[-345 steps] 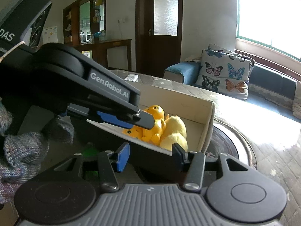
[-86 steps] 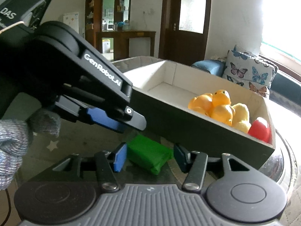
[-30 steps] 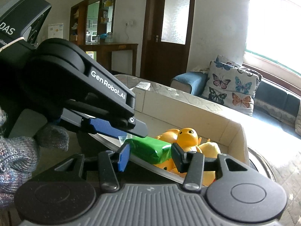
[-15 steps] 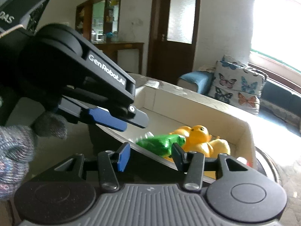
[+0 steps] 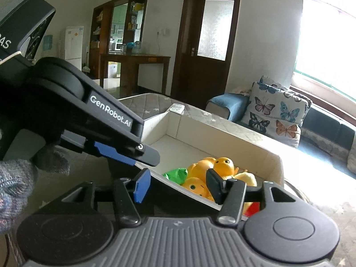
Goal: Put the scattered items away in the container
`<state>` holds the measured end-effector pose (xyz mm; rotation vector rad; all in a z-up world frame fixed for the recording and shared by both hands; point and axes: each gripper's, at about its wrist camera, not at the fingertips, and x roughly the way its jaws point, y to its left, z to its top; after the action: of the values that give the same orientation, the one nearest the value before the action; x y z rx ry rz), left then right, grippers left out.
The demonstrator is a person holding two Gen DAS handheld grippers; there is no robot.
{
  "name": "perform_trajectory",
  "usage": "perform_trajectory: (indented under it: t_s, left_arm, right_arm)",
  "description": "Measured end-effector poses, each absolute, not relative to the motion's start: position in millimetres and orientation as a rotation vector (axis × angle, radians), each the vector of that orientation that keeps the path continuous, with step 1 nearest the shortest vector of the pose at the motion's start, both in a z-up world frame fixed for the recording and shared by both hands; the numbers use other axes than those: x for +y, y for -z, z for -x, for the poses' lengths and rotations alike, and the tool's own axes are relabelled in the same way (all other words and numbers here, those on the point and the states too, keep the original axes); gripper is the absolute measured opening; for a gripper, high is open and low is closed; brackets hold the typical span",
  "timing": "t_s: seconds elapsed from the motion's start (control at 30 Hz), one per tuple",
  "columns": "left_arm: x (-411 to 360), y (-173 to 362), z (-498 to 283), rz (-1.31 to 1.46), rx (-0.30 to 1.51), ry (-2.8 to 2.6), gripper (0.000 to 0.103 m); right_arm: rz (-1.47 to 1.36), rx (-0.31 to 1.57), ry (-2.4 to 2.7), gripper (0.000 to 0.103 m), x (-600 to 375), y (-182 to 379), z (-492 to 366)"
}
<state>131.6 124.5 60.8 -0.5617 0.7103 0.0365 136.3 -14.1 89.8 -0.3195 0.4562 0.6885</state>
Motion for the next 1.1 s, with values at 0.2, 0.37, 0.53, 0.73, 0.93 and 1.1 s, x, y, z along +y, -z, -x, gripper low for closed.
perform_trajectory:
  t_s: [0.2, 0.37, 0.53, 0.73, 0.93, 1.1]
  left_arm:
    - [112.1, -62.8, -115.7, 0.521, 0.705, -0.024, 0.032]
    - [102.5, -57.4, -104.2, 0.488, 0.711, -0.02, 0.032]
    - [91.9, -51.1, -94.2, 0.452, 0.72, 0.0, 0.035]
    - [77.2, -45.8, -82.4, 0.363, 0.736, -0.002, 0.035]
    - [65.7, -37.2, -73.6, 0.295, 0.751, -0.038, 0.035]
    - [61.1, -29.5, -65.4, 0.262, 0.742, -0.086, 0.034]
  right_arm:
    - [0.35, 0.469, -0.68, 0.062, -28.9, -89.4, -124.5]
    - [0.352, 0.485, -0.666, 0.07, -40.7, -84.6, -110.5]
    - [0.33, 0.503, -0.657, 0.077, -53.3, -80.6, -98.5]
    - [0.301, 0.531, -0.642, 0.086, -63.4, -74.0, -86.6]
    - [0.271, 0.561, -0.622, 0.087, -71.7, -65.4, -77.2]
    - [0.263, 0.581, -0.61, 0.089, -73.5, -59.4, -67.7]
